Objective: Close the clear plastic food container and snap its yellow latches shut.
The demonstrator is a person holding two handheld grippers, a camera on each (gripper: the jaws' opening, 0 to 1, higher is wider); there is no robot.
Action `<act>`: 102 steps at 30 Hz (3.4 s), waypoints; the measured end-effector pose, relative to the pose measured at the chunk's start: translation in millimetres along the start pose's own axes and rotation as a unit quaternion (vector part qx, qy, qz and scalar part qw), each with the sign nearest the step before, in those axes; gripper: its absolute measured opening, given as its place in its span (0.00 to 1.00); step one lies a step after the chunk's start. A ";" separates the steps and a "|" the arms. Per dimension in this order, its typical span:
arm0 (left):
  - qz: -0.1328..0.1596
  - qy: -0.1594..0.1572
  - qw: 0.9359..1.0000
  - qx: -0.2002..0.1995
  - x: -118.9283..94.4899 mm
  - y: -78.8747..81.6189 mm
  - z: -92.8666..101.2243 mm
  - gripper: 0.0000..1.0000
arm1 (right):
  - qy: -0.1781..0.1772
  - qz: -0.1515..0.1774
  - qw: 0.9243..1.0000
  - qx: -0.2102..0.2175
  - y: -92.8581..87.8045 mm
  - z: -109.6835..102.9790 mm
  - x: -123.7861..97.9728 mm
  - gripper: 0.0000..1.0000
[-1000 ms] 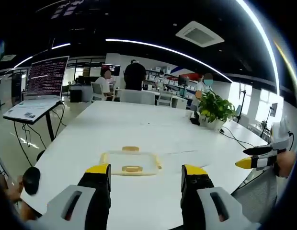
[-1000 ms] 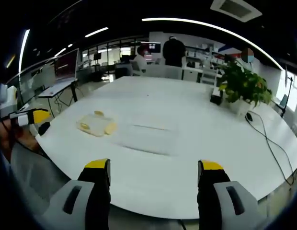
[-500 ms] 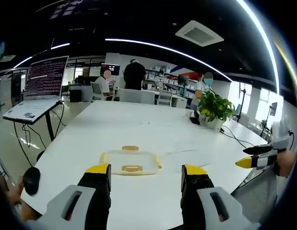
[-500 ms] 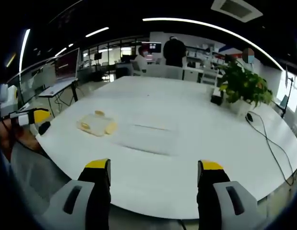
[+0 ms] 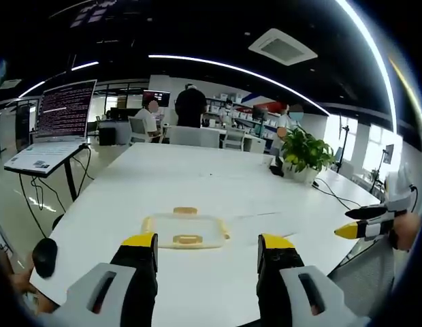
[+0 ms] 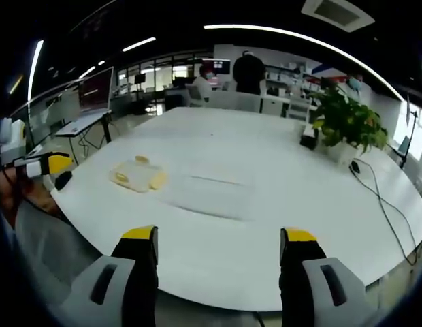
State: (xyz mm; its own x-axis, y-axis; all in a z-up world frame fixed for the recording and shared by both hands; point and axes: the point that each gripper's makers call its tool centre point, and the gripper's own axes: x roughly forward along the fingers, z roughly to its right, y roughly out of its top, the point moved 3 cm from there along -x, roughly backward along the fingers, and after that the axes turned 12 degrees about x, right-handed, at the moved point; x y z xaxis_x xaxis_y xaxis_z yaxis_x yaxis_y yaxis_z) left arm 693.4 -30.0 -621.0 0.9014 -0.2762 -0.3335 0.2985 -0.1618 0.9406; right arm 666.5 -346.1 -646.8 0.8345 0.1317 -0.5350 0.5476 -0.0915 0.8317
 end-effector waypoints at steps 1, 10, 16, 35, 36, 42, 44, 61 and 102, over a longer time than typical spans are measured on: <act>0.000 0.000 1.000 0.000 0.0 0.0 0.0 0.54 | 0.000 0.000 1.000 0.000 0.0 0.0 0.0 0.70; 0.000 0.000 1.000 0.001 0.0 0.1 0.4 0.54 | 0.000 -0.002 1.000 -0.002 -0.4 -0.7 0.2 0.70; -0.001 0.000 1.000 0.003 0.1 0.0 0.7 0.54 | 0.000 -0.003 1.000 -0.002 -0.5 -0.3 0.5 0.70; -0.026 -0.011 1.000 -0.008 3.6 -5.4 1.5 0.54 | 0.005 -0.007 1.000 0.000 -0.2 -1.6 0.6 0.69; -0.026 -0.011 1.000 -0.007 3.6 -5.3 1.7 0.54 | 0.006 -0.007 1.000 0.000 -0.2 -1.7 0.5 0.69; -0.027 -0.012 0.999 -0.013 1.6 -4.5 0.2 0.54 | 0.004 -0.011 1.000 0.001 -0.2 -0.9 -0.3 0.69; -0.029 -0.012 0.999 -0.013 1.6 -4.7 0.0 0.54 | 0.004 -0.013 1.000 0.001 -0.3 -0.7 0.2 0.69; -0.031 -0.034 0.999 0.020 11.3 7.5 -2.6 0.54 | 0.026 -0.005 1.000 -0.016 23.8 -9.4 10.3 0.68; -0.042 -0.159 0.967 0.192 67.8 30.6 -43.1 0.53 | 0.178 -0.066 0.973 -0.133 51.9 -80.6 71.8 0.63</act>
State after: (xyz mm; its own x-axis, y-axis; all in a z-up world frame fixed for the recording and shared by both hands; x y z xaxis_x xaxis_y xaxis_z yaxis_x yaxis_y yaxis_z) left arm 777.2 -12.9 -612.0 0.7183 -0.5142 -0.4687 0.1734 -0.5202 0.8363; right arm 750.0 -261.8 -630.1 0.6581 0.4619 -0.5945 0.5747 0.2019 0.7930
